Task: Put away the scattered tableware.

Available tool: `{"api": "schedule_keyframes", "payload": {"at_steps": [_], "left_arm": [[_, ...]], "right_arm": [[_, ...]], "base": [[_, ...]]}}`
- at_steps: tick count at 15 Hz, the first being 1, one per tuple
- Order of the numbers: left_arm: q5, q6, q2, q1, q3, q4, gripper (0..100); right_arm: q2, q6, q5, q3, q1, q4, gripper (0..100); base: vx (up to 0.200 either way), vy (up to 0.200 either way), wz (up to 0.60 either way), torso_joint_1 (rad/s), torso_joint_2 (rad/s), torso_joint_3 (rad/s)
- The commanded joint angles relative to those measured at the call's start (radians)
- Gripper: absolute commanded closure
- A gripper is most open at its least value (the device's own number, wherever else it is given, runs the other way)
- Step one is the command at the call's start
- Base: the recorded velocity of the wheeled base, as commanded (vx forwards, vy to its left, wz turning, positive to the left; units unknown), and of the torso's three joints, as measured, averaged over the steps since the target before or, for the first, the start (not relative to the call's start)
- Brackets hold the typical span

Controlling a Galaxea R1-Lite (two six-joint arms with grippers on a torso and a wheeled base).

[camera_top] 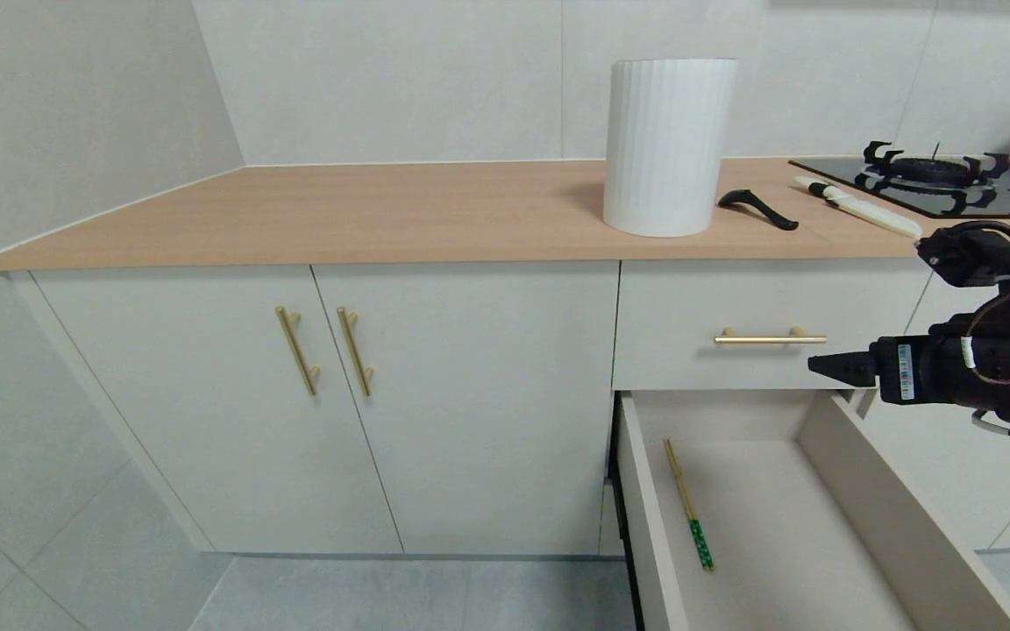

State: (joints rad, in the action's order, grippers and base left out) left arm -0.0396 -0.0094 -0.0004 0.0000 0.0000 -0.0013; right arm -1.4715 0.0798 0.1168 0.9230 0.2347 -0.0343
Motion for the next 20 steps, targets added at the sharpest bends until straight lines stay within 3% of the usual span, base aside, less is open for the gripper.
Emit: {"api": "schedule_keyframes", "payload": {"at_steps": [1,16,18,20], "left_arm": [[0.0,-0.001,0.0,0.0,0.0,-0.002,0],[0.0,0.0,0.0,0.0,0.0,0.0,0],[0.0,-0.001,0.0,0.0,0.0,0.0,0],[0.0,0.0,0.0,0.0,0.0,0.0,0]], "right_arm": [[0.005,0.0,0.0,-0.004,0.0,-0.004,0],[0.002,-0.006,-0.003,-0.012,-0.008,-0.033,0],[-0.046,-0.077,-0.016,-0.001,-0.057,-0.122,0],[-0.204,-0.175,-0.144,0.08,-0.141,-0.303,0]], "base": [[0.0,0.0,0.0,0.056,-0.24,-0.29],[0.0,0.0,0.0,0.183,-0.47,-0.272],[0.0,0.0,0.0,0.044,-0.1,-0.063],[0.0,0.0,0.0,0.0,0.0,0.0]]}}
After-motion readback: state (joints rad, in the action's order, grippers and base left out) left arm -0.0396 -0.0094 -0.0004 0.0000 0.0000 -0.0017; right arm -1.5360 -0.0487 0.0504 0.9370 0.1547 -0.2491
